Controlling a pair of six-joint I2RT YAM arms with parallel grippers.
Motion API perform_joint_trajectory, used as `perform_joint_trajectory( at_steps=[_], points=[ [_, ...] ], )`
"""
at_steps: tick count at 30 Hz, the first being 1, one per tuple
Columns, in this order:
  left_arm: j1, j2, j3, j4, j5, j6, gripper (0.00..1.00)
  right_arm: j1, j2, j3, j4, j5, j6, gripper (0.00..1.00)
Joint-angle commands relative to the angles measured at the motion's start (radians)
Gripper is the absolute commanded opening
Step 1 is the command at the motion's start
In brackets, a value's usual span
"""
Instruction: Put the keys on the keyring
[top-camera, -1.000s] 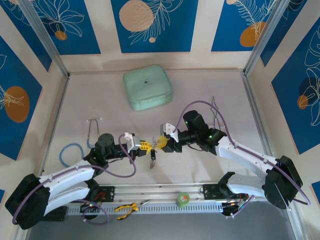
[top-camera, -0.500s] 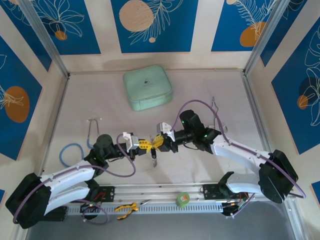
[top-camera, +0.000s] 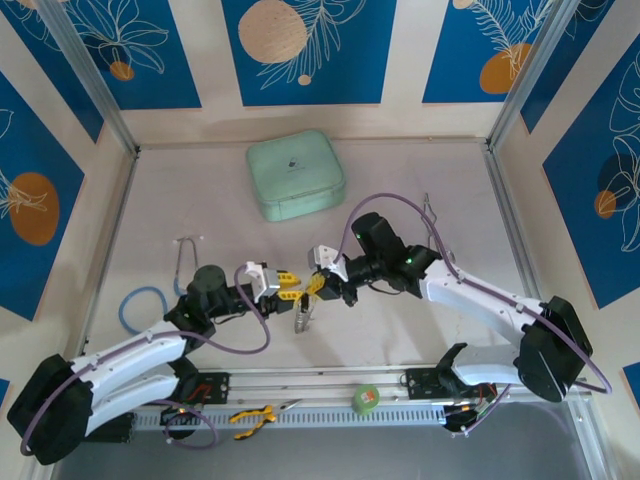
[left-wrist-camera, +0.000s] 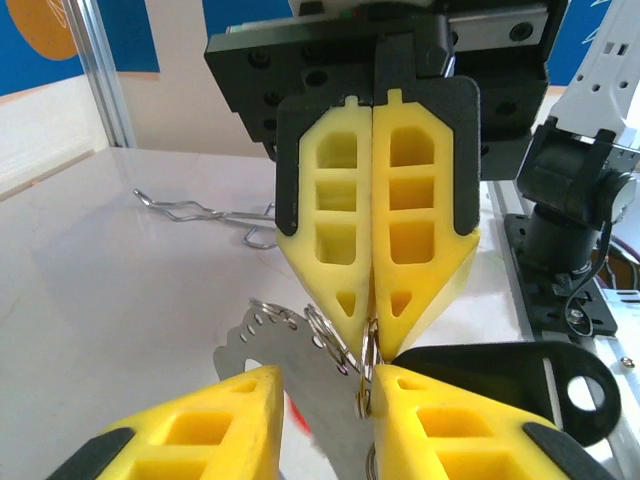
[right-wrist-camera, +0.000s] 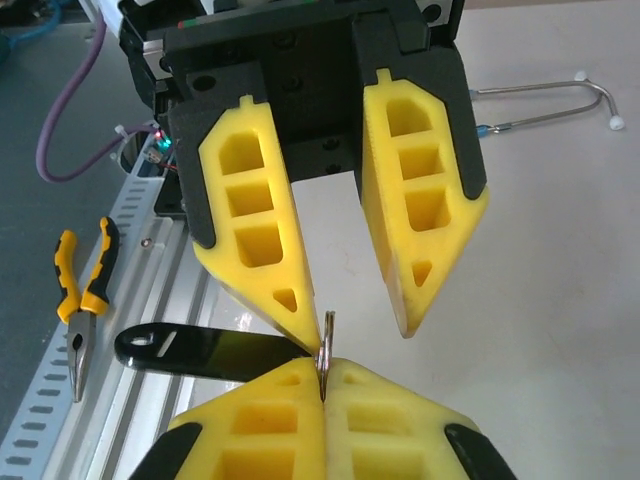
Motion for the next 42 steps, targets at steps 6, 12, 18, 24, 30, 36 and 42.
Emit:
perform_joint_trajectory(
  at_steps=[6, 12, 18, 24, 30, 36, 42],
  points=[
    [-0.004, 0.003, 0.102, -0.215, 0.03, 0.115, 0.25, 0.043, 0.062, 0.181, -0.291, 0.072, -0.201, 0.0],
    [-0.004, 0.024, 0.155, -0.279, 0.075, 0.147, 0.17, 0.088, 0.125, 0.274, -0.367, 0.101, -0.256, 0.0],
    [-0.004, 0.005, 0.158, -0.324, 0.07, 0.168, 0.0, 0.052, 0.074, 0.235, -0.263, 0.093, -0.166, 0.1],
    [-0.004, -0.031, 0.097, -0.223, 0.011, 0.108, 0.0, -0.015, -0.104, 0.023, -0.02, 0.161, 0.163, 0.42],
    [-0.004, -0.028, 0.057, -0.116, -0.029, 0.055, 0.0, 0.108, -0.21, -0.106, 0.082, 0.287, 0.401, 0.48],
    [-0.005, -0.028, 0.053, -0.112, -0.038, 0.051, 0.0, 0.144, -0.162, -0.117, 0.106, 0.396, 0.548, 0.51],
    [-0.005, -0.026, 0.055, -0.117, -0.04, 0.058, 0.0, 0.156, -0.102, -0.107, 0.115, 0.413, 0.579, 0.53]
  ],
)
